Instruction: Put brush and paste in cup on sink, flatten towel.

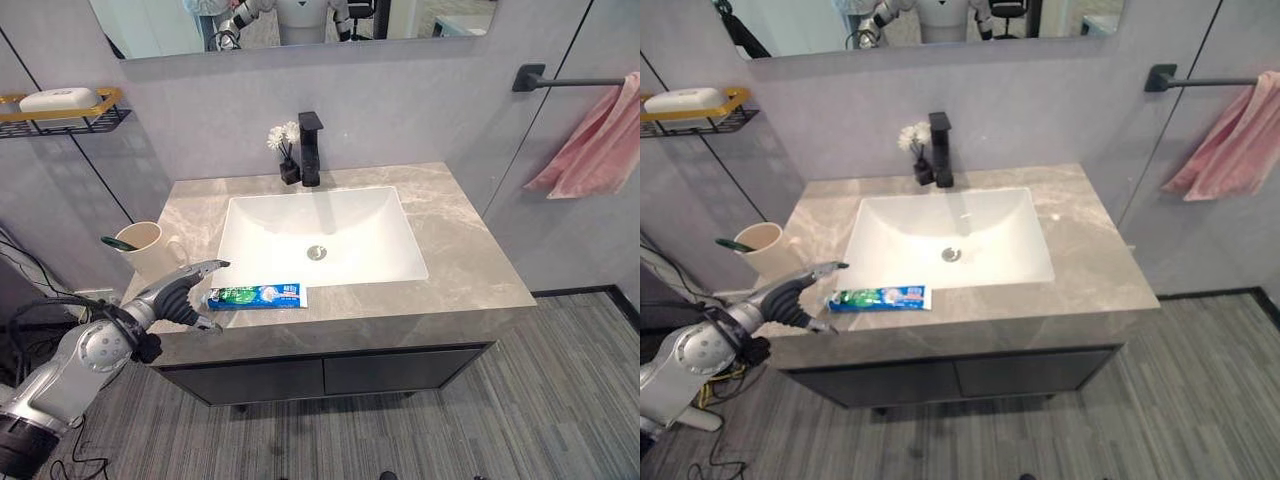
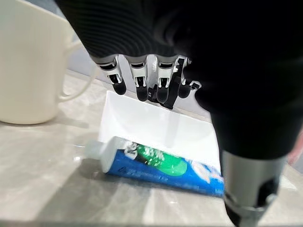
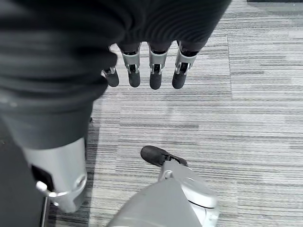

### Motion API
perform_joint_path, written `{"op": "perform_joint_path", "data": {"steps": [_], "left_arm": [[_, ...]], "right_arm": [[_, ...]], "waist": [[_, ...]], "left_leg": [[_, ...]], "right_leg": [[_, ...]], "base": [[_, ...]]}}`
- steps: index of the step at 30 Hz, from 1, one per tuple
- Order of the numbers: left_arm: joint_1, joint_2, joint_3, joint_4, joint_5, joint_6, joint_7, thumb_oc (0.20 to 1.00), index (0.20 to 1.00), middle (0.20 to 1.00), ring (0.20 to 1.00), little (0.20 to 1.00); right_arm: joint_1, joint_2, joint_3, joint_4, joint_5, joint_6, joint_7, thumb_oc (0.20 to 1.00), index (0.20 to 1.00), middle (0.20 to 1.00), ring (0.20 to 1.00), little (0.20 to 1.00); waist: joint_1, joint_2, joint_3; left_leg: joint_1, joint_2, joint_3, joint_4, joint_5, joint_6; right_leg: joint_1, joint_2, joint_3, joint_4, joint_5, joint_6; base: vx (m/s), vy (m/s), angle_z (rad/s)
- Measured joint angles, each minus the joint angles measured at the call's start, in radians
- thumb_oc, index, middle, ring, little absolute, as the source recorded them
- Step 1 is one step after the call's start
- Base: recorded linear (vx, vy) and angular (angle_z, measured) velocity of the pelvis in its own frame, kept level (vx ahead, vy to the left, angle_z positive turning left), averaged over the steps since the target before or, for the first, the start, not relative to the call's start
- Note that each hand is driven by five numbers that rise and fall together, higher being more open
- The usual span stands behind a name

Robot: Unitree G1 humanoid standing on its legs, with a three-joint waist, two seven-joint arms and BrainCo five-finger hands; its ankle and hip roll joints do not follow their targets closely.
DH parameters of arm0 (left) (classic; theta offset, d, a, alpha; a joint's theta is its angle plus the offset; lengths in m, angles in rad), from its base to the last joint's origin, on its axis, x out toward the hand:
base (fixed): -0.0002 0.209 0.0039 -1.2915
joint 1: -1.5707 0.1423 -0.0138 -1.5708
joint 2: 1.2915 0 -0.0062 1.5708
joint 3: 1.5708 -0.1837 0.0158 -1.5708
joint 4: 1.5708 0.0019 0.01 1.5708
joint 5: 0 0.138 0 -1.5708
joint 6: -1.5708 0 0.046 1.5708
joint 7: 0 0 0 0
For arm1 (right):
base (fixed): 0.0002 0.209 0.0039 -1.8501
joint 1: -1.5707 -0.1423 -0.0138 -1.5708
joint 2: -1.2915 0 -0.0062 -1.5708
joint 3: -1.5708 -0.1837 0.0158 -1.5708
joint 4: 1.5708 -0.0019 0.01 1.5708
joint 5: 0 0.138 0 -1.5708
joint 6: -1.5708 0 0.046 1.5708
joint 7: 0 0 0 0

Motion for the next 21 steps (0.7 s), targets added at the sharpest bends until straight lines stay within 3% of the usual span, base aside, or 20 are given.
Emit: {"op": "perform_joint_path", "data": {"steps": [21], "left_arm": [[-0.006, -0.046, -0.029, 0.117, 0.021, -0.006, 0.045, 1.0, 1.0, 1.0, 1.0, 1.0]], "right_arm": [[-0.015, 0.003, 0.007, -0.008, 0.0, 0.0, -0.001, 1.0, 1.0, 1.0, 1.0, 1.0]], "waist": [[-0.018, 0.011, 0.033]], "left_leg": [[-0.001, 0.004, 0.026, 0.001, 0.0, 0.0]], "right_leg": [[-0.019, 0.005, 0.025, -0.001, 0.006, -0.001]], "base": [[0.01, 0.001, -0.03]]}}
